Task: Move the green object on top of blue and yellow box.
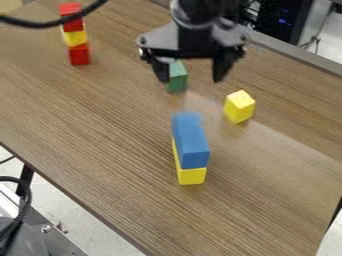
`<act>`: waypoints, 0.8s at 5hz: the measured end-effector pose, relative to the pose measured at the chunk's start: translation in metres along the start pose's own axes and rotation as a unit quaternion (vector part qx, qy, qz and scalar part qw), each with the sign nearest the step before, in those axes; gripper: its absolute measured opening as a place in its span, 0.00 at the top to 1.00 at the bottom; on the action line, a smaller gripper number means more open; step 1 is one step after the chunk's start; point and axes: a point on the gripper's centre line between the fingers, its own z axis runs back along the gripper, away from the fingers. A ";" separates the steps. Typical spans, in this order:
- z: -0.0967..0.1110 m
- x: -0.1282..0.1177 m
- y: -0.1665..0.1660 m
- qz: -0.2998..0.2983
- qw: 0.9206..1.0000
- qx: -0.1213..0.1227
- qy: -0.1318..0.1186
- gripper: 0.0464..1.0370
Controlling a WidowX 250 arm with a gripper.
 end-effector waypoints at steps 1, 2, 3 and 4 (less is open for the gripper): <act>-0.011 0.017 0.013 0.010 1.000 0.007 0.004 0.04; -0.026 0.028 0.021 0.017 1.000 0.009 0.011 0.04; -0.043 0.038 0.016 0.013 1.000 0.008 0.020 0.04; -0.063 0.053 0.008 0.004 0.999 0.025 0.024 0.04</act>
